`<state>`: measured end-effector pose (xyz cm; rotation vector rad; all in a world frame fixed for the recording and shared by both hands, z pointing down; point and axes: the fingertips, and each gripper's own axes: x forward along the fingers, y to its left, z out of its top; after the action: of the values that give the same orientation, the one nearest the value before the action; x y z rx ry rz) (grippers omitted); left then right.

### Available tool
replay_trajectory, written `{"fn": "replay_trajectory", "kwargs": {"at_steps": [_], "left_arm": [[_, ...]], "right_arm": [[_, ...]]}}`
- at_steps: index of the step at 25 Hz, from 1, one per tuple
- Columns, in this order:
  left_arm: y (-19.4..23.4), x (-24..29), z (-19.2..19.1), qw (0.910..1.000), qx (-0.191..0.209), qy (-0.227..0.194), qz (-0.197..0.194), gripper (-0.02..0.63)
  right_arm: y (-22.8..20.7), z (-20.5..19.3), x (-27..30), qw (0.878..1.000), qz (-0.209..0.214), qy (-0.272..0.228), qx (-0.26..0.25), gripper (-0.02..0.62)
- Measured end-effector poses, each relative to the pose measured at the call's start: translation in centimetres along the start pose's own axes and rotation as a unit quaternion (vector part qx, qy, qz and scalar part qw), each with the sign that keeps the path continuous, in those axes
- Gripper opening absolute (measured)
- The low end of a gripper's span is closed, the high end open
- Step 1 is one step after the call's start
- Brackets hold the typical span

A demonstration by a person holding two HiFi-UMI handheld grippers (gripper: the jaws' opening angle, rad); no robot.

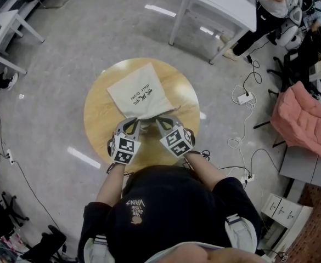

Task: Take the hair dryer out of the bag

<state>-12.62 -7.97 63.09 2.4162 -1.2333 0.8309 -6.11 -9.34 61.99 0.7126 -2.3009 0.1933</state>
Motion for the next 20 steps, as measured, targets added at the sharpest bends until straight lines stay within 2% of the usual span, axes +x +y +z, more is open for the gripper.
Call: {"fn": "replay_trajectory", "kwargs": {"at_steps": [9,10,11,20], "left_arm": [[0.4,0.0,-0.1,1.0000,-0.001,0.001,-0.007,0.032],[0.4,0.0,-0.1,1.0000,-0.001,0.001,-0.008,0.032],[0.5,0.1,-0.1,1.0000,-0.001,0.001,-0.009,0.032],[0.5,-0.1,0.0,0.9999,-0.004,-0.002,-0.010,0.032]], "right_arm": [[-0.3,0.3,1.0,1.000,-0.003,0.001,-0.012,0.003],[-0.2,0.2,1.2,1.000,0.000,0.004,-0.014,0.072],[-0.1,0.2,1.4,1.000,0.004,0.008,-0.017,0.109],[0.1,0.4,1.8,0.998,0.010,0.013,-0.056,0.126]]}}
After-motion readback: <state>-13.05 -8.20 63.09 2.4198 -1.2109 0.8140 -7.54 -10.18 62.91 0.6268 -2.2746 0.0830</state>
